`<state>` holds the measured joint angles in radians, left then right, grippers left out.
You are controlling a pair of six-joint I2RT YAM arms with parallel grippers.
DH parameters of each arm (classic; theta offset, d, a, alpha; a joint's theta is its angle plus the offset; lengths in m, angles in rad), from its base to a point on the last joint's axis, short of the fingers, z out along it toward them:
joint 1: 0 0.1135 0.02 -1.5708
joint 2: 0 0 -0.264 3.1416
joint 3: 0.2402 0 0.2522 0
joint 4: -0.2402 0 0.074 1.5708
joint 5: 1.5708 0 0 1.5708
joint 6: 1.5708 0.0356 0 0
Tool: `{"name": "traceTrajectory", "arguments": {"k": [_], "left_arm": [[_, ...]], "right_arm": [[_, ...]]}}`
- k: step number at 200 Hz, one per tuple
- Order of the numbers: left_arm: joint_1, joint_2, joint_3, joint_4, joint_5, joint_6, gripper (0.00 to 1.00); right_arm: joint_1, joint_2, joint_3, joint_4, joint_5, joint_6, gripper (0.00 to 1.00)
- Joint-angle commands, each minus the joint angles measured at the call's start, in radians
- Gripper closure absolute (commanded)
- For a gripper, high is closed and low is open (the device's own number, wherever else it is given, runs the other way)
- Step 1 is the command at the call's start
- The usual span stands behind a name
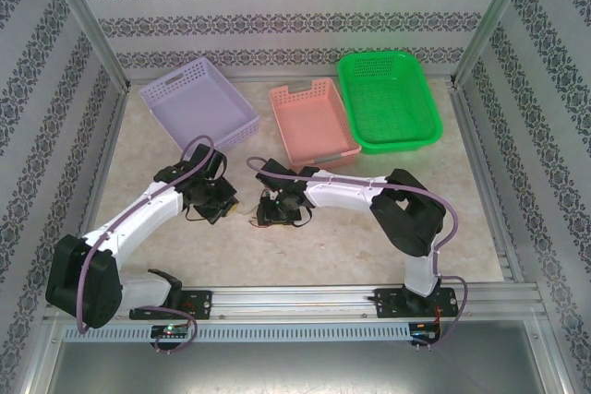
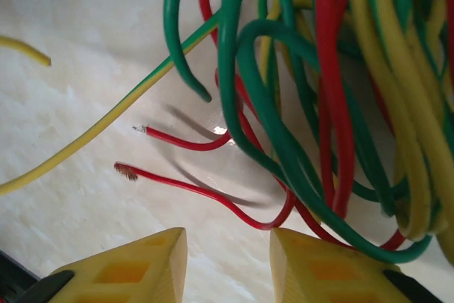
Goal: Untangle the cables
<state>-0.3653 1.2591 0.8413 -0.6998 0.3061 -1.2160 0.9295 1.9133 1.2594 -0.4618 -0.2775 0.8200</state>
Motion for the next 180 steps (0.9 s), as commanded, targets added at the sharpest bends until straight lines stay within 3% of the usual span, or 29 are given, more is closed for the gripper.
{"name": "traceTrajectory", "arguments": {"k": [1,105,180], "left_arm": [[0.005,-0.029,-0.016,-0.012,0.004,-0.013,1.00],[0.005,-0.024,-0.012,-0.005,0.007,-0.008,1.00],[0.002,-0.022,-0.015,0.001,0.009,-0.014,1.00]], "right_arm": [[0.000,-0.019,0.013,-0.022,0.056,0.019,0.59],[0.002,-0.093,-0.027,-0.072,0.079,0.027,0.52],[0.001,0.028,0.012,-0.010,0.033,0.051,0.72]]}}
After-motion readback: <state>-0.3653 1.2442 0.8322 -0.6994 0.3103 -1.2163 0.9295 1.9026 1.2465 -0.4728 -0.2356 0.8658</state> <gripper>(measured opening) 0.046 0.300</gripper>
